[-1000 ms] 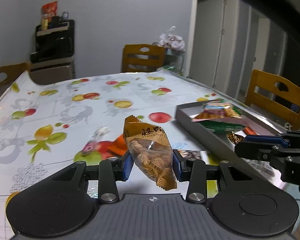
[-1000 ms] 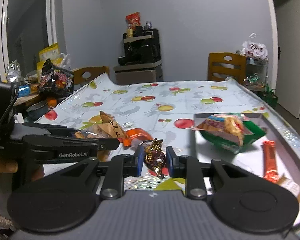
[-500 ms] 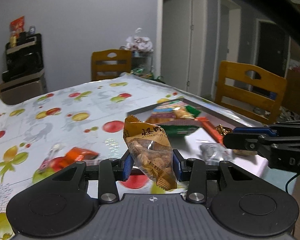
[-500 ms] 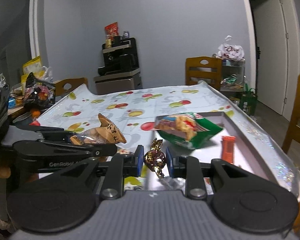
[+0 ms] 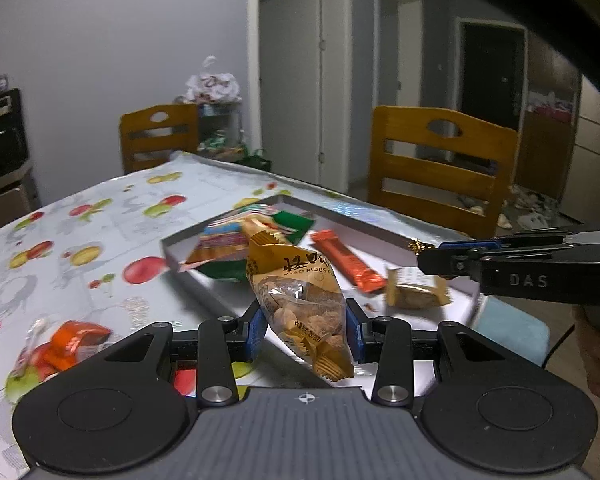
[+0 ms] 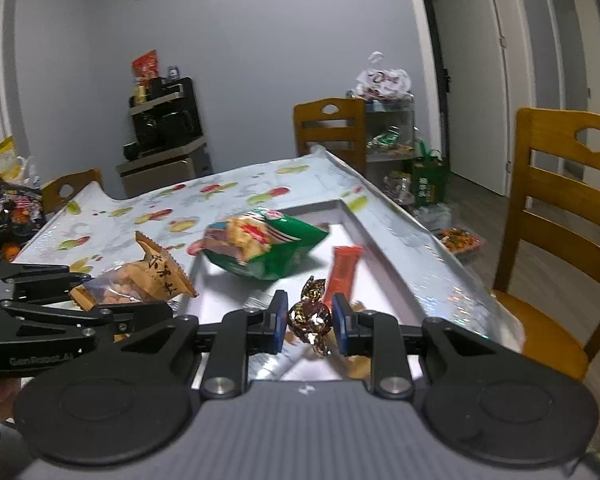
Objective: Organize snacks
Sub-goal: 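Carry the peanut bag with the left gripper while the right gripper carries the chocolate over the box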
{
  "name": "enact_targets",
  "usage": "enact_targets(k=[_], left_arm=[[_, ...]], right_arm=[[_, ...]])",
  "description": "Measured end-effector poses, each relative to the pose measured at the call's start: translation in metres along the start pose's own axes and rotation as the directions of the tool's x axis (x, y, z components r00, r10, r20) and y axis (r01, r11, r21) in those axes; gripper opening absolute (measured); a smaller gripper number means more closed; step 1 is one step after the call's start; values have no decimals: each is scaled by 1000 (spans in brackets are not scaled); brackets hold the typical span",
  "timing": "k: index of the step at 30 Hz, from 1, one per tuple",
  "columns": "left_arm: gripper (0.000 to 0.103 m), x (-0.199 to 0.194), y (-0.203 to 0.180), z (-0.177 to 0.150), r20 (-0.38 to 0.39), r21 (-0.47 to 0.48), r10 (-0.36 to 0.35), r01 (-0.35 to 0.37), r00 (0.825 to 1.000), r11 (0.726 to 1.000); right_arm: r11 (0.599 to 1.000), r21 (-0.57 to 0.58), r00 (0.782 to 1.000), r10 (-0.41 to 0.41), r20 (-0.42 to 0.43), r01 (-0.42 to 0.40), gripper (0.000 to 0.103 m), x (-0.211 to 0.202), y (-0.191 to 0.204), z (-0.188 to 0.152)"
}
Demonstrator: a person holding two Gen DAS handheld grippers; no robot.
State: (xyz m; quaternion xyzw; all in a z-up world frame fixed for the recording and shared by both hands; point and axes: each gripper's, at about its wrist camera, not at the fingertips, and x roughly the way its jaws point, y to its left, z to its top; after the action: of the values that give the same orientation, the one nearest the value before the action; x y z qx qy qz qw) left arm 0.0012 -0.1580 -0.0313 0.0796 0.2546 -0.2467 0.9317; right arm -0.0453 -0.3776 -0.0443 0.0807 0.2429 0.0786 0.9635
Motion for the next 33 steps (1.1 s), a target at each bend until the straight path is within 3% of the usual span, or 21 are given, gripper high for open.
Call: enact_targets(k=[7, 33], left_arm=[[41, 13, -14, 0, -29, 17, -48, 49, 998, 999], [41, 46, -38, -2, -93, 45, -116, 121, 989, 992]], right_arm=[[999, 16, 1000, -30, 3, 30, 23, -5, -13, -4], [992, 81, 994, -93, -54, 97, 23, 13, -30, -14]])
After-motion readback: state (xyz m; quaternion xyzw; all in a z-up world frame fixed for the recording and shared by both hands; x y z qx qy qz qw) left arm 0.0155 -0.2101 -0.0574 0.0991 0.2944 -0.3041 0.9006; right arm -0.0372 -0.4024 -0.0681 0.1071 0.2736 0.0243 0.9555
